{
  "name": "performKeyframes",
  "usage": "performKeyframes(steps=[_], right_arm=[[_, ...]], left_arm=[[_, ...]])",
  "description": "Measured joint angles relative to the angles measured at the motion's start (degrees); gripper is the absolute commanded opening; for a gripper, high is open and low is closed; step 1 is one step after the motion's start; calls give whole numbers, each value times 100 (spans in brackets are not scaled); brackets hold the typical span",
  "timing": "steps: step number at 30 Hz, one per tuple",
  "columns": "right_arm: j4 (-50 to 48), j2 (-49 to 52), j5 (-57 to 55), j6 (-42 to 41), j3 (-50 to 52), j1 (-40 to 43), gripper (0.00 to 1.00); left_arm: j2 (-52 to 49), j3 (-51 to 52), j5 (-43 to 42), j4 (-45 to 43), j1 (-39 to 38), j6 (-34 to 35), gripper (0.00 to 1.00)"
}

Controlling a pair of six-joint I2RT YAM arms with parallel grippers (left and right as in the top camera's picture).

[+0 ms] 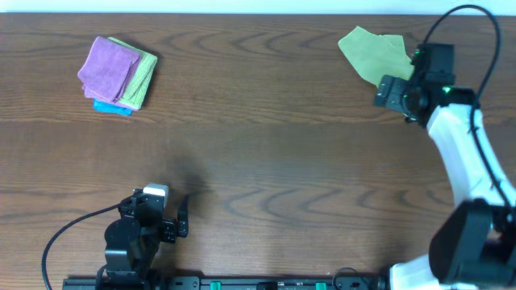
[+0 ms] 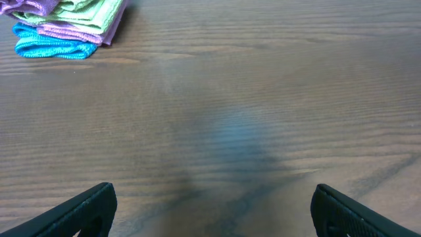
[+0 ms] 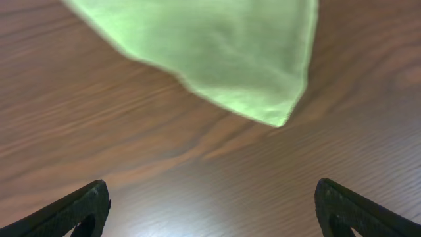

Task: Fold the cloth
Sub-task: 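Reach the right gripper to the crumpled green cloth and grasp it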

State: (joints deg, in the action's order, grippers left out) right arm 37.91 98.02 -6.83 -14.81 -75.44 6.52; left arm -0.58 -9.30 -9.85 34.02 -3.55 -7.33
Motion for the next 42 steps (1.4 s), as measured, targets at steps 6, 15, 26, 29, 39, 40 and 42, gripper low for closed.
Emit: performKeyframes(steps=[6, 15, 26, 29, 39, 40, 42], right_arm=[[-450, 678, 570, -175, -52, 629, 97], [-616, 1698, 907, -254, -780, 669, 99], [-1051, 2094, 680, -254, -916, 669, 99], [-1032, 2199, 634, -251, -918, 669, 96], [-632, 2461, 850, -164, -940, 669, 1], [-595, 2461, 887, -155, -944, 669, 1], [-461, 2461, 1119, -133, -977, 671, 1]], left_arm=[[0, 0, 0, 0, 0, 0, 95], [0, 0, 0, -2, 0, 0, 95], [0, 0, 0, -2, 0, 0, 95], [0, 0, 0, 0, 0, 0, 95], [0, 0, 0, -2, 0, 0, 95], [0, 0, 0, -2, 0, 0, 95], [0, 0, 0, -2, 0, 0, 95]])
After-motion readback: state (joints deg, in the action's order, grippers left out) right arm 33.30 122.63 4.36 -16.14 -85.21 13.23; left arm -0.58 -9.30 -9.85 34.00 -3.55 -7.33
